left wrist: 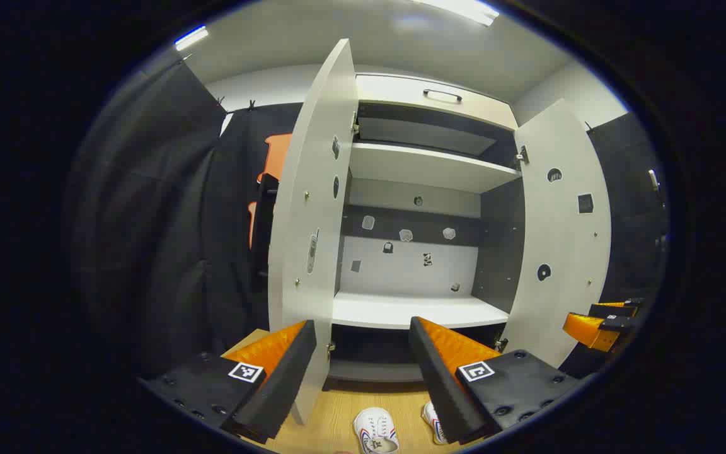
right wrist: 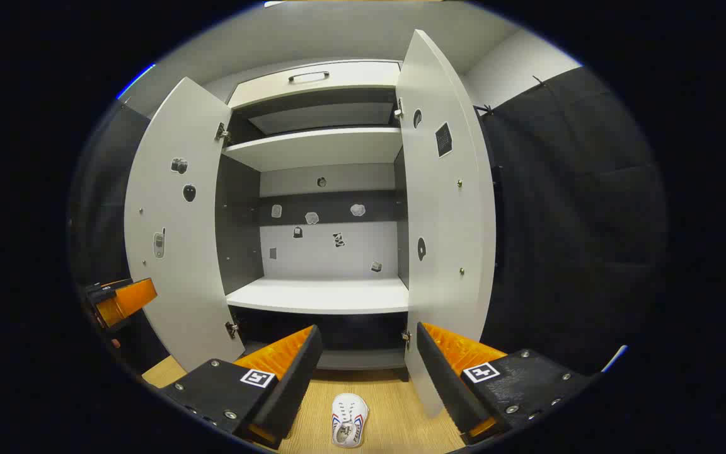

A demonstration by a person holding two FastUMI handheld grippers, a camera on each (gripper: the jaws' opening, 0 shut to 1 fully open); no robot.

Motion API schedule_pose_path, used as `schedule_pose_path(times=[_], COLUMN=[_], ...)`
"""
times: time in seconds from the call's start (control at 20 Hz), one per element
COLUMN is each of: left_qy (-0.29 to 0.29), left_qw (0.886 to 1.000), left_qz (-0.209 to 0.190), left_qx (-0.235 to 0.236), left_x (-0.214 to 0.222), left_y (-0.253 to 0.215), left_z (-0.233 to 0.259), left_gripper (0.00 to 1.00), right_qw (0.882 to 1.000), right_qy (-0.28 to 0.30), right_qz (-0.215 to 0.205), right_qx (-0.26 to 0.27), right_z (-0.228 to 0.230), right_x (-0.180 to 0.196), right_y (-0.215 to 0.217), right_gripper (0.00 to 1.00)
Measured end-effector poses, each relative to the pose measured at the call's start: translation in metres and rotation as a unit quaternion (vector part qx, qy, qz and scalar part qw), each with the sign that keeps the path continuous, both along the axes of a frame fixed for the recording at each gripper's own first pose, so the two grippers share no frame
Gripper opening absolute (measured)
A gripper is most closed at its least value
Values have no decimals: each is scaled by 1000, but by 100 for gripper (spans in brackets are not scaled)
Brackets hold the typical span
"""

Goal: Grab one shoe with the right hand and put it into the shoe cabinet, grab the other shoe with the left hand and put it into the shoe cabinet; then close the right door with the right hand and the left door with the left hand.

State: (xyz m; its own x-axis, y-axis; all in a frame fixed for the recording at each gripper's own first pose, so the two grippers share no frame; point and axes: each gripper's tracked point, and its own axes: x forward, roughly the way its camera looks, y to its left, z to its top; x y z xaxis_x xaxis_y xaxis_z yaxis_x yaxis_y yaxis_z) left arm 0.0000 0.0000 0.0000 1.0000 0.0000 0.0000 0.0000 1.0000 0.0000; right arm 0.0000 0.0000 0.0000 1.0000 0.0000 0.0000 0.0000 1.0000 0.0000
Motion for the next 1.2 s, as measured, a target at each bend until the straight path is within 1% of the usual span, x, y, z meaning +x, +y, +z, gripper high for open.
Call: schedule_pose_path(times=[0.05, 0.7, 0.75, 0.8, 0.9, 0.95, 1.0, 1.1, 1.15, 1.2], left_qy=[-1, -2, -2, -2, -2, -2, -2, -3, -2, -2], left_qw=[1000, 1000, 1000, 1000, 1000, 1000, 1000, 1000, 1000, 1000], left_qz=[0, 7, 7, 7, 6, 6, 6, 5, 4, 4], left_qx=[1, 9, 10, 10, 9, 9, 10, 12, 13, 13], left_x=[0, -4, -3, -4, -4, -4, -4, -5, -5, -5], left_y=[1, 6, 6, 6, 5, 5, 4, 3, 2, 2], left_z=[0, 1, 0, 0, 0, 1, 0, 0, 0, 0], left_gripper=[96, 97, 94, 96, 96, 94, 96, 97, 94, 97], right_qw=[1000, 1000, 1000, 1000, 1000, 1000, 1000, 1000, 1000, 999], right_qy=[1, 11, 14, 15, 18, 19, 22, 26, 28, 30], right_qz=[0, 2, 2, 1, -2, -3, -4, -6, -8, -8], right_qx=[-1, -6, -5, -4, -6, -7, -8, -10, -10, -9], right_z=[-1, -11, -12, -14, -17, -19, -21, -28, -33, -39], right_x=[0, 1, 1, 1, 1, 1, 1, 3, 4, 5], right_y=[0, 5, 5, 4, 3, 2, 2, 2, 1, 2], right_gripper=[93, 93, 93, 93, 93, 93, 93, 93, 93, 93])
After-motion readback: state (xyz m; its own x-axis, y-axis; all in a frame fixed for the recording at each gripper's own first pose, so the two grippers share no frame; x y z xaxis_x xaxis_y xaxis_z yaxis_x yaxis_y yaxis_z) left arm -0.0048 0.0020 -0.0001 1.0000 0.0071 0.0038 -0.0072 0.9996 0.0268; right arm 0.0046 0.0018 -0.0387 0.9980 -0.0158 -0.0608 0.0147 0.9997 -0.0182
